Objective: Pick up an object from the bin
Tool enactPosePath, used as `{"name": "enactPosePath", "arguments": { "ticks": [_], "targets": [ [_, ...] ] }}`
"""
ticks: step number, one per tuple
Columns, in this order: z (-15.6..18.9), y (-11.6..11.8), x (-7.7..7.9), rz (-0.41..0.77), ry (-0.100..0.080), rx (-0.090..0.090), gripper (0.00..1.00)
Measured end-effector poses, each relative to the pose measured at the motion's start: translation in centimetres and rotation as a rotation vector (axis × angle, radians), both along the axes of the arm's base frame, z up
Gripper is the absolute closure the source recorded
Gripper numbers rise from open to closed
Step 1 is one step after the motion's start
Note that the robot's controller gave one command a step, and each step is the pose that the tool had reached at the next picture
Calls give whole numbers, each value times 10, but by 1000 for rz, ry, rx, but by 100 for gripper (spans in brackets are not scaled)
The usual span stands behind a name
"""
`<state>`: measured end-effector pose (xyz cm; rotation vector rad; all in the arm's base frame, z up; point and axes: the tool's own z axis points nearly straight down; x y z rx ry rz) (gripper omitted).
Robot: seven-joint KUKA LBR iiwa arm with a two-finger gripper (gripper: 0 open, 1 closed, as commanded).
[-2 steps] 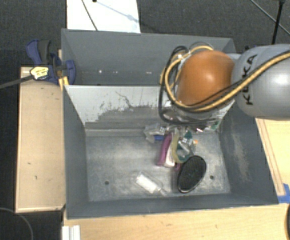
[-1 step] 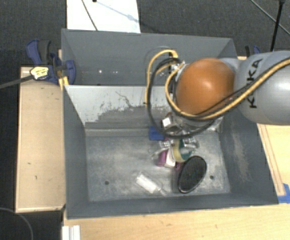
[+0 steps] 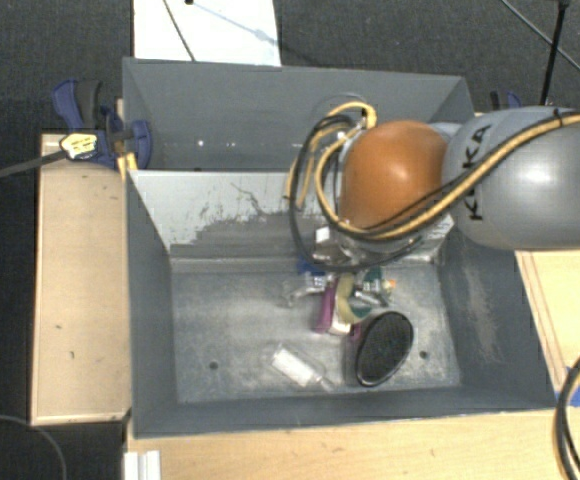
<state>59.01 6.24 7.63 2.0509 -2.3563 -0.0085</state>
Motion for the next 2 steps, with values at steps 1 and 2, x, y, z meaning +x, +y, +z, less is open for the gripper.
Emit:
{"name": "enactPosePath", "arguments": {
  "ticks": [1, 2],
  "targets": [
    [3, 1, 0, -5, 6, 0, 0],
    [8, 2, 2, -11, 1, 2, 100]
  ]
}}
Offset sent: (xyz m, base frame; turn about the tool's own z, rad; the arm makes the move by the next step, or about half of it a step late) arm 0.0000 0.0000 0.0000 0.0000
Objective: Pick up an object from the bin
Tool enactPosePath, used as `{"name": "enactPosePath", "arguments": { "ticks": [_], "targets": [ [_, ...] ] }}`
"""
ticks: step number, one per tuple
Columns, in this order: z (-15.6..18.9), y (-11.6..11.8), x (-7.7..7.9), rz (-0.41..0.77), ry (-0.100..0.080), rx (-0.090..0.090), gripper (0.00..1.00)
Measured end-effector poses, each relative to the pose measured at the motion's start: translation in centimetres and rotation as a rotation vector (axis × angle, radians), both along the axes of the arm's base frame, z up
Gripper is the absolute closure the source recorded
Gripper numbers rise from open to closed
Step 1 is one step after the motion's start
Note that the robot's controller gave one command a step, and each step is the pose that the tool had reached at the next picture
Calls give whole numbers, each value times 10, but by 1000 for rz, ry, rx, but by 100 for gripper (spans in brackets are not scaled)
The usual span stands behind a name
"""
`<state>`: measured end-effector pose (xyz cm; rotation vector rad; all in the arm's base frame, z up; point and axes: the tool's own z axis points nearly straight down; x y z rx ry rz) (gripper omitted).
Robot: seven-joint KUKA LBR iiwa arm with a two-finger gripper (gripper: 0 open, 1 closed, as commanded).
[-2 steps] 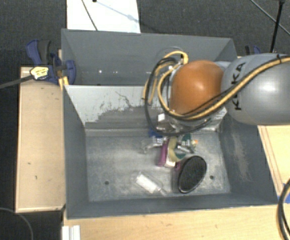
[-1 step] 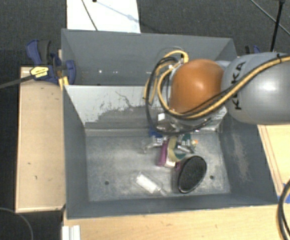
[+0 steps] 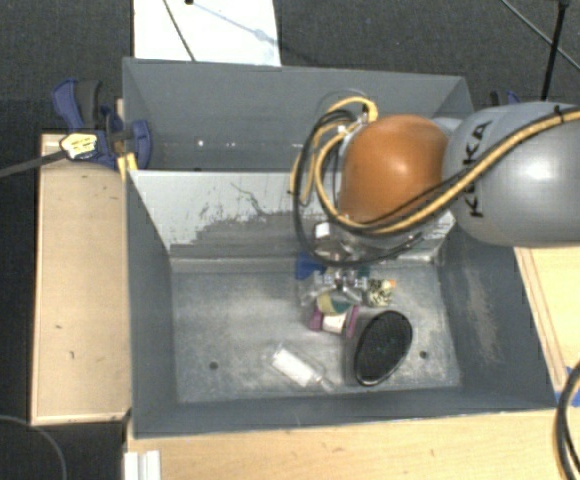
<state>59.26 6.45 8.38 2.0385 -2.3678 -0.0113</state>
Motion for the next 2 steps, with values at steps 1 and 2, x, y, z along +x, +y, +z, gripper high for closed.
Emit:
{"name": "enactPosePath", "arguments": {
  "ticks": [1, 2],
  "targets": [
    [3, 0, -2, -4, -7, 4, 100],
    [39, 0, -1, -11, -20, 7, 100]
  ]
}}
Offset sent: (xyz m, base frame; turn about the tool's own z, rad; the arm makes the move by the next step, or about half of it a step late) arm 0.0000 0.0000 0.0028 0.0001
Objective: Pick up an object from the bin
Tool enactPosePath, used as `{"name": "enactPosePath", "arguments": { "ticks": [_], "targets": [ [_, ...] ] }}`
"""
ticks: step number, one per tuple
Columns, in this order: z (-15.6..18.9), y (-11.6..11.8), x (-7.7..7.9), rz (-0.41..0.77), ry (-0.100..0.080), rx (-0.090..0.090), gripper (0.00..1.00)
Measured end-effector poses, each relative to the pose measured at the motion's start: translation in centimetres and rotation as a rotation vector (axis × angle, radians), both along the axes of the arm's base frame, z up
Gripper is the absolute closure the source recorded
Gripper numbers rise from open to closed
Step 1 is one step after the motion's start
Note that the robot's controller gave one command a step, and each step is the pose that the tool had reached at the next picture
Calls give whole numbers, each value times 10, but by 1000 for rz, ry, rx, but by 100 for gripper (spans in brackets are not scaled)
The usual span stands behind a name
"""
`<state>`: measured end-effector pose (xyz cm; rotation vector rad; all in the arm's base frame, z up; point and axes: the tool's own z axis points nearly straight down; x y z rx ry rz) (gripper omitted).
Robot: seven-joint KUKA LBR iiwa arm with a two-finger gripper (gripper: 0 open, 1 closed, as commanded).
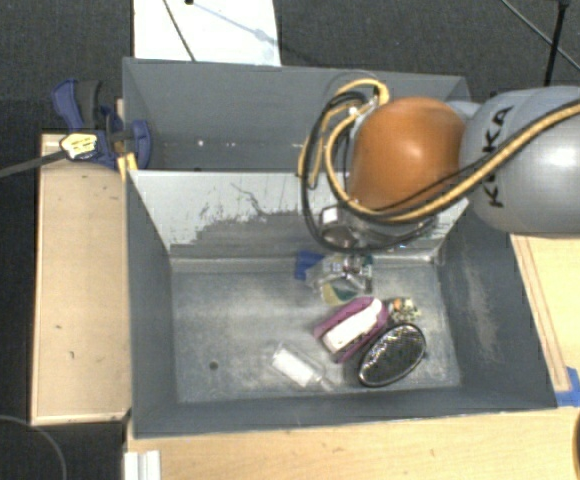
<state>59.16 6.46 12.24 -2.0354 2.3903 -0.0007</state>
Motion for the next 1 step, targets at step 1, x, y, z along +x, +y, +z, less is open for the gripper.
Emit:
{"name": "enactPosePath", "arguments": {
  "ticks": [1],
  "targets": [
    [39, 0, 1, -8, -4, 1, 100]
  ]
}}
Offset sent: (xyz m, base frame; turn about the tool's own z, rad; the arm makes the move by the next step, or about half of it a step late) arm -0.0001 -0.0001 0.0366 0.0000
